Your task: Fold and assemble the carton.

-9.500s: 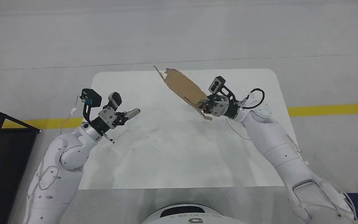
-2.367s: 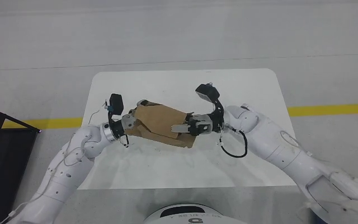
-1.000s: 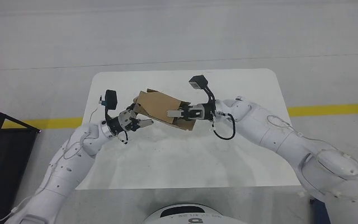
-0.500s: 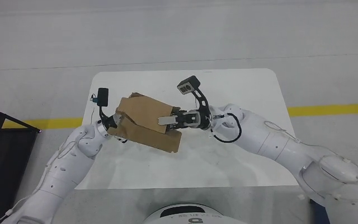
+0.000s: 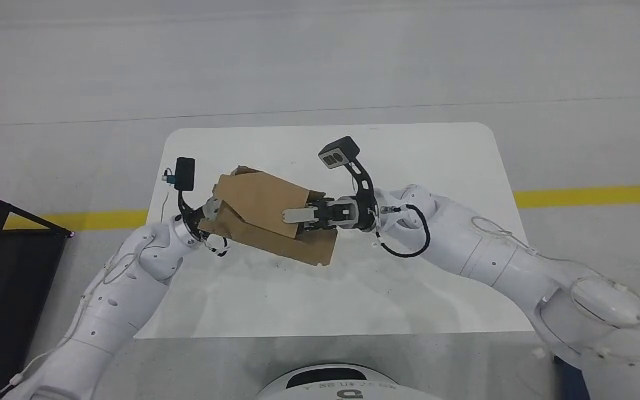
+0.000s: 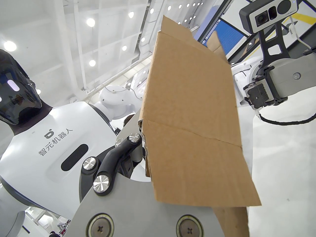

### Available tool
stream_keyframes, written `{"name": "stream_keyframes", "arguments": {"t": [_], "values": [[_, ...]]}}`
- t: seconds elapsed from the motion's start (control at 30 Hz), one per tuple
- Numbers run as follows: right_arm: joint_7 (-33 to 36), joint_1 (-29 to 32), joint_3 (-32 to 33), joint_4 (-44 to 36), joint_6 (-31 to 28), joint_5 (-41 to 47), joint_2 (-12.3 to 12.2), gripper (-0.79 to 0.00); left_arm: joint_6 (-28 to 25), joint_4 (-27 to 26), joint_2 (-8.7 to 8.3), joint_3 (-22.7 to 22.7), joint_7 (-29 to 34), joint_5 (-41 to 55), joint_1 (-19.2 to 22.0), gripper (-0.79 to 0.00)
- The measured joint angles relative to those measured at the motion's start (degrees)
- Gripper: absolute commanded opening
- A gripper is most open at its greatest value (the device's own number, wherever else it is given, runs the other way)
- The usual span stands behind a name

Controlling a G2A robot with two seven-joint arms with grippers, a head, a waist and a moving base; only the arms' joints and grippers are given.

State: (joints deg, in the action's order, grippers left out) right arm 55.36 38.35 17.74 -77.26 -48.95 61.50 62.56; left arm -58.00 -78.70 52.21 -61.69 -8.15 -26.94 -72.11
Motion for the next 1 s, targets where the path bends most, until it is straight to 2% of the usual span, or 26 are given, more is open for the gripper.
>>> {"name": "stream_keyframes", "arguments": {"t": [0.1,0.37,0.47,0.63,0.77,0.83,1.0], "values": [[0.0,0.0,0.0,0.0,0.0,0.0,0.0,-0.785,0.0,-0.3,-0.21,-0.7,-0.2,5.1,-0.3,0.000],[-1.0,1.0,1.5,-0.1,1.2,-0.6,-0.5,-0.785,0.4,-0.4,-0.17,-0.8,-0.1,5.4,-0.4,0.000],[0.0,2.3,5.8,-0.2,3.9,-2.9,-2.8,-0.785,0.9,0.1,-0.37,-2.5,1.1,6.1,-0.8,0.000],[5.2,5.6,18.1,-6.5,17.1,-7.3,-10.1,-0.785,0.7,1.8,-0.67,-5.3,2.4,7.3,-1.7,0.000],[7.3,12.0,29.4,-13.6,27.0,-6.5,-15.3,-0.785,1.7,2.4,-0.58,-6.2,3.7,7.8,-1.3,0.000],[5.4,15.7,33.3,-15.3,29.8,-5.6,-16.5,-0.785,1.8,2.3,-0.56,-6.2,3.8,7.7,-1.3,0.000],[5.1,15.0,33.1,-15.2,29.8,-5.7,-16.4,-0.785,1.8,2.2,-0.54,-6.1,3.8,7.8,-1.4,0.000]]}}
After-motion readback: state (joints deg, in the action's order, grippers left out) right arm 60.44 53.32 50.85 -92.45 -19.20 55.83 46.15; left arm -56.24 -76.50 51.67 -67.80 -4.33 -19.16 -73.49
